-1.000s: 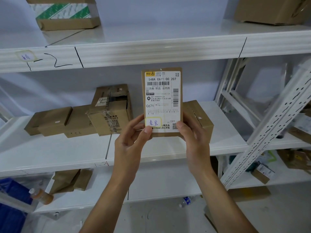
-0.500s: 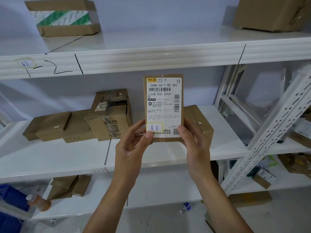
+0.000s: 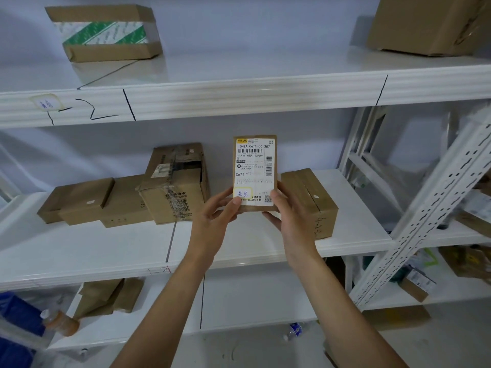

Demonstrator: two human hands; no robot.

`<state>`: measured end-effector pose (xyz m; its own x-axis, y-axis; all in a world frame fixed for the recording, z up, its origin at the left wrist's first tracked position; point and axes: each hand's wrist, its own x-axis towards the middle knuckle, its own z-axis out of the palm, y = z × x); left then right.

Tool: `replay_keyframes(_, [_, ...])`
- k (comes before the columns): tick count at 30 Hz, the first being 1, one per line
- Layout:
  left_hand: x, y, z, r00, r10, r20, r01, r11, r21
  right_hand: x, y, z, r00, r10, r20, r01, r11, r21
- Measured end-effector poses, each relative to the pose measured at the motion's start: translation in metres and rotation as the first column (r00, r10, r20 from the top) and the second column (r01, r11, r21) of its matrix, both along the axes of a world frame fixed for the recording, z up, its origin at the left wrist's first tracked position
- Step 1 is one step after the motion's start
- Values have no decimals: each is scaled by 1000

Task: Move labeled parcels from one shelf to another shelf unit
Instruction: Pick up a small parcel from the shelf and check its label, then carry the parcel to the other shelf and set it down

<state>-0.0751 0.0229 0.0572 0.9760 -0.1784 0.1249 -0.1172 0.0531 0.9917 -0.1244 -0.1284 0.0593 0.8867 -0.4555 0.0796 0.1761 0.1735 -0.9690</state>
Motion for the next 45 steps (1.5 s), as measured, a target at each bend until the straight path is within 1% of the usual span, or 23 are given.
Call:
replay_keyframes(6, [29, -7, -19, 1000, -15, -27, 17, 997, 78, 29, -6, -18, 989, 74, -127, -77, 997, -18])
replay_keyframes(10, [43, -8, -26, 999, -40, -28, 44, 988, 147, 39, -9, -21, 977, 101, -185, -101, 995, 12])
replay_keyframes(14, [49, -7, -25, 999, -35, -26, 39, 980, 194, 43, -10, -22, 969, 105, -225, -98, 994, 44])
replay_keyframes(17, [49, -8, -22, 1000, -12, -20, 15, 981, 196, 44, -10, -22, 968, 103, -228, -86, 993, 83])
replay_keyframes(19, [46, -9, -19, 1000, 0, -3, 1, 980, 198, 44, -11, -22, 969, 100, -225, -83, 993, 83])
replay_keyframes(25, [37, 5, -8, 999, 4, 49, -15, 975, 223, 40, -6, -15, 977, 107, -184, -109, 994, -5])
replay_keyframes(28, [30, 15, -3, 999, 41, 24, -45, 985, 169, 39, 3, -13, 981, 137, -139, -141, 990, -20])
replay_keyframes(31, [22, 29, -3, 996, 80, 29, -84, 985, 148, 38, 12, -13, 978, 176, -115, -187, 978, -93])
replay_keyframes(34, [8, 46, -3, 992, 108, 59, -117, 973, 197, 40, 24, -14, 965, 236, -112, -251, 956, -151])
replay_keyframes(38, [-4, 83, -7, 974, 207, 90, -225, 933, 282, 38, 54, -16, 944, 311, -113, -329, 920, -214])
replay_keyframes(42, [-18, 114, 2, 959, 270, 91, -285, 916, 281, 34, 88, -12, 934, 338, -120, -358, 889, -286])
replay_keyframes(45, [-30, 146, 17, 952, 287, 107, -306, 895, 326, 28, 121, -1, 919, 378, -116, -395, 860, -323])
